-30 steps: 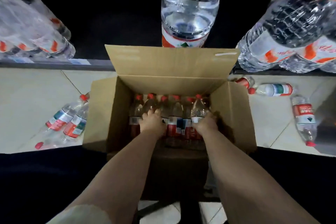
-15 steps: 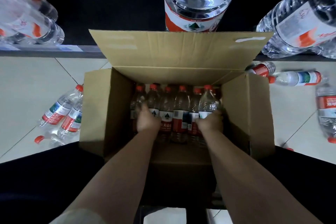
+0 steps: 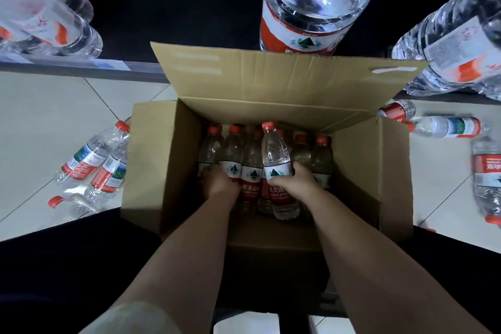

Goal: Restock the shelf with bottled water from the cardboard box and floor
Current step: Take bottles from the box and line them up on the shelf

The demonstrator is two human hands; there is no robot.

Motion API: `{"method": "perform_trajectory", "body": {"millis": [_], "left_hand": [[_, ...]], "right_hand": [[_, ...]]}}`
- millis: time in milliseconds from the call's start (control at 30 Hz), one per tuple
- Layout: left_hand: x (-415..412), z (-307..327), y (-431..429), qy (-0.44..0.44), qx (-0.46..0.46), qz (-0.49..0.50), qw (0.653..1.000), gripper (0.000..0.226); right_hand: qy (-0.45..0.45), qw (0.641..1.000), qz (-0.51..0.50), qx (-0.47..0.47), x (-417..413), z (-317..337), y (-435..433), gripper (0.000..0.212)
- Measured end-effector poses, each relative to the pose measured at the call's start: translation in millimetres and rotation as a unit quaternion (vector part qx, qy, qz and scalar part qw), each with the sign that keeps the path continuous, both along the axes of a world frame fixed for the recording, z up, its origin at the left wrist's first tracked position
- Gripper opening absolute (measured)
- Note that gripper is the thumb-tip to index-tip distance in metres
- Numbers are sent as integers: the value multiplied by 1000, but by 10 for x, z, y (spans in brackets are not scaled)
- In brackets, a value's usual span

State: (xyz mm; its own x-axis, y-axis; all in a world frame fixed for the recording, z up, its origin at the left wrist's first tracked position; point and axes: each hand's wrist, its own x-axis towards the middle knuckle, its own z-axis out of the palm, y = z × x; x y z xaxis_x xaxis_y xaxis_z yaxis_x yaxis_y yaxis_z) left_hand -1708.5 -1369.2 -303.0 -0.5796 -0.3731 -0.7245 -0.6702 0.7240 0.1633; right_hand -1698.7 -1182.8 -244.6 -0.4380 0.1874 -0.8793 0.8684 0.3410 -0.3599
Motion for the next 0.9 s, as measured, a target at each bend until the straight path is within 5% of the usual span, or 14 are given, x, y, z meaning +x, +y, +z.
{"method": "perform_trajectory", "body": {"millis": [200, 467, 567, 633, 733, 900], "left_hand": [[-134, 565, 50, -36, 106, 146, 983, 46], [-158, 1185, 122, 2, 234, 273, 933, 65], [-29, 1440, 94, 11, 286, 254, 924, 58], [62, 1527, 59, 27, 323, 225, 919, 80], [160, 1788, 54, 44, 378, 189, 905, 102], [386, 2740, 155, 103, 385, 105, 911, 53]], "right_hand": [[8, 999, -16, -49, -41, 135, -5, 62], [60, 988, -98, -104, 26, 737, -34, 34], [82, 977, -132, -146, 99, 1063, -20, 45], [94, 968, -152, -177, 164, 1288, -5, 55], [122, 950, -189, -216, 302, 1650, 10, 35], [190, 945, -185, -192, 512, 2211, 34, 24]]}}
